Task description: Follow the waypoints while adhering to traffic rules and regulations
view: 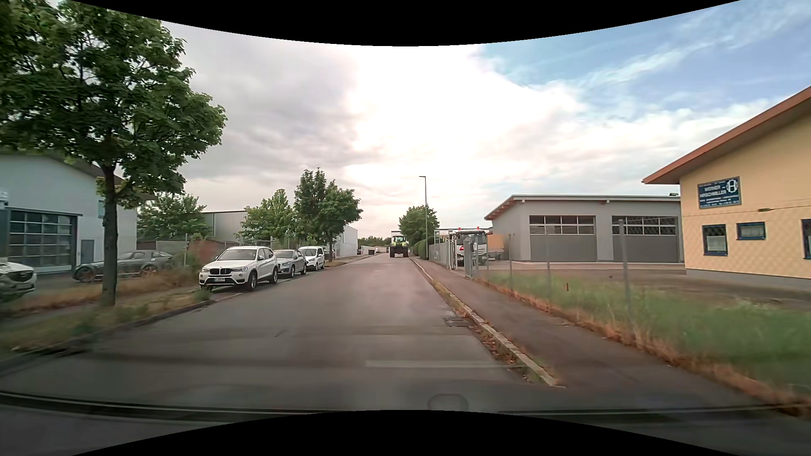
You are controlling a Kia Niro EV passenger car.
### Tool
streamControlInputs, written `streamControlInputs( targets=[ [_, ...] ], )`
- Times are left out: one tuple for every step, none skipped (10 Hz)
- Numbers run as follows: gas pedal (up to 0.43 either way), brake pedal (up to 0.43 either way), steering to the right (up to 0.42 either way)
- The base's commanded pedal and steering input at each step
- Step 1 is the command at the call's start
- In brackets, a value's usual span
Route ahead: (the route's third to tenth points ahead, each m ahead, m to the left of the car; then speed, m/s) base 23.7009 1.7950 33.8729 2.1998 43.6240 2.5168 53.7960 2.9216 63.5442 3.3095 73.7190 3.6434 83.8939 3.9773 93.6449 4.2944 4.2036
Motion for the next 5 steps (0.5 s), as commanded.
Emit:
streamControlInputs(
  targets=[
    [0.11,0.0,-0.068],
    [0.138,0.0,-0.076],
    [0.138,0.0,-0.086],
    [0.15,0.0,-0.084],
    [0.15,0.0,-0.068]
  ],
)
